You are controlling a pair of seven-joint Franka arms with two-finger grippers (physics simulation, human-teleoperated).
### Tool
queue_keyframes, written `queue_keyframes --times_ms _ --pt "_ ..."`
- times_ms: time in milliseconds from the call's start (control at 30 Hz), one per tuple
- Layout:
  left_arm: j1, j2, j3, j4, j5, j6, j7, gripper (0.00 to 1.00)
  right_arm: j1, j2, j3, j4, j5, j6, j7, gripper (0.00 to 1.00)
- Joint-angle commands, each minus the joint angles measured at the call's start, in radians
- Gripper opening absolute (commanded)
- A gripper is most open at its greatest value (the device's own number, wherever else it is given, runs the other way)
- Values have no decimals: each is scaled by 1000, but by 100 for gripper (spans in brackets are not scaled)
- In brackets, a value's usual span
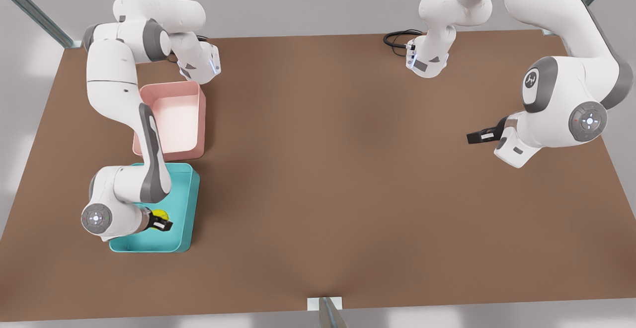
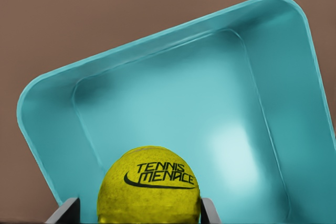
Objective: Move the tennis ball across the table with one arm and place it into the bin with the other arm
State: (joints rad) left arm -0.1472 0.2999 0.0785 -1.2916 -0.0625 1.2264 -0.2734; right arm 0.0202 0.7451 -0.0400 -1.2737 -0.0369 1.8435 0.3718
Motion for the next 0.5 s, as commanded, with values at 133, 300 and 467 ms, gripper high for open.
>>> queue_keyframes --times_ms 133,300,467 --pt "0 -1 1 2 0 -2 -10 100 11 -130 2 20 -5 -308 -433 100" --pt "0 -1 0 0 1 -4 -10 100 -46 -490 32 -30 -45 -484 -329 100" --pt "0 -1 0 0 1 -4 -12 100 -85 -592 78 -133 -40 -477 -326 100"
